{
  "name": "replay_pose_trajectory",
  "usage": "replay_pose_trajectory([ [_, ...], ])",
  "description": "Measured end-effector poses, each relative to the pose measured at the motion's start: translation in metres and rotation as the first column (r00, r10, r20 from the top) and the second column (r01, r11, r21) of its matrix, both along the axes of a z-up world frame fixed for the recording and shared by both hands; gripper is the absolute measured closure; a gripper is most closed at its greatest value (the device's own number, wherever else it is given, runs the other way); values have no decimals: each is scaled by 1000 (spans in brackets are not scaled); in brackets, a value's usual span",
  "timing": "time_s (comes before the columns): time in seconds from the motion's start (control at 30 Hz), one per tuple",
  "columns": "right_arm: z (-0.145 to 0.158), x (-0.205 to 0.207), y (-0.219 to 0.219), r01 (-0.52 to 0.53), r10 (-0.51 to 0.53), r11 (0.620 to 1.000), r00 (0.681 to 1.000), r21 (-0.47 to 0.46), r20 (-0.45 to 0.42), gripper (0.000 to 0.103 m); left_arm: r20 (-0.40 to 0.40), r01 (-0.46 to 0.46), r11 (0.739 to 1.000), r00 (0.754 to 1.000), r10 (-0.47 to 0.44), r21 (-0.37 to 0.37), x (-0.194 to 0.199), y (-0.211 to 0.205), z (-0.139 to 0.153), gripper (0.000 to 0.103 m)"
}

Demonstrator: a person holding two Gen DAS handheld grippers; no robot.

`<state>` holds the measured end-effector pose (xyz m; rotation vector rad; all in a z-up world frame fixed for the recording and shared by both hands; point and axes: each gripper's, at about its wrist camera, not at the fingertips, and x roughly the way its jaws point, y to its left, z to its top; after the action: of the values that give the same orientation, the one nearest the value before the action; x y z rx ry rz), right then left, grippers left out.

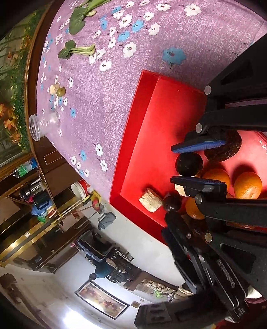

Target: Organize fruits

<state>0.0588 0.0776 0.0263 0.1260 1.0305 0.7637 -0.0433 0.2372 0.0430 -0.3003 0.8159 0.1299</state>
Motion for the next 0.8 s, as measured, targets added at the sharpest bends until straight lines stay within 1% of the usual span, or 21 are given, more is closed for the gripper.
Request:
replay_pose_trajectory([
  [0.07, -1, 0, 1, 0, 0, 1000, 1000, 0, 1, 76, 5, -6, 1000, 1000, 6, 7, -2, 0, 4, 47],
  [0.13, -1, 0, 1, 1, -1, 1000, 1000, 3, 1, 76, 12, -11, 1000, 1000, 11, 16, -4, -2, 7, 43],
  [0.2, 1, -1, 0, 4, -4, 1000, 1000, 11, 6, 71, 16, -17, 999, 1000, 17, 31, -7, -3, 11, 39],
  [0.27, 5, -3, -2, 10, -10, 1000, 1000, 21, 19, 57, 23, -25, 999, 999, 24, 45, -9, -5, 14, 37],
  [0.33, 10, -6, -4, 12, -13, 1000, 999, 25, 36, 53, 28, -33, 998, 999, 32, 54, -13, -5, 18, 33],
  [0.4, 14, -7, -4, 14, -15, 1000, 999, 24, 50, 53, 35, -40, 997, 999, 38, 68, -16, -5, 20, 32],
  [0.43, 16, -9, -5, 17, -19, 1000, 998, 22, 61, 53, 40, -51, 995, 998, 47, 87, -19, -6, 22, 32],
  [0.5, 21, -14, -9, 31, -33, 999, 996, 17, 86, 51, 65, -81, 984, 995, 71, 157, -25, -11, 29, 31],
  [0.53, 22, -17, -11, 37, -38, 999, 995, 14, 95, 49, 92, -103, 973, 992, 86, 206, -30, -16, 34, 26],
  [0.57, 24, -21, -14, 45, -46, 999, 993, 11, 106, 48, 110, -120, 966, 989, 96, 231, -34, -18, 38, 23],
  [0.6, 26, -24, -17, 52, -53, 999, 992, 8, 116, 48, 138, -144, 955, 984, 111, 258, -39, -20, 43, 14],
  [0.63, 27, -29, -19, 61, -61, 998, 990, 4, 127, 47, 168, -170, 946, 978, 127, 276, -45, -22, 49, 9],
  [0.73, 30, -43, -28, 98, -92, 995, 982, -28, 166, 42, 253, -250, 924, 951, 178, 288, -66, -25, 69, 0],
  [0.8, 33, -54, -33, 119, -108, 992, 975, -45, 193, 37, 273, -289, 919, 938, 215, 268, -76, -23, 76, 0],
])
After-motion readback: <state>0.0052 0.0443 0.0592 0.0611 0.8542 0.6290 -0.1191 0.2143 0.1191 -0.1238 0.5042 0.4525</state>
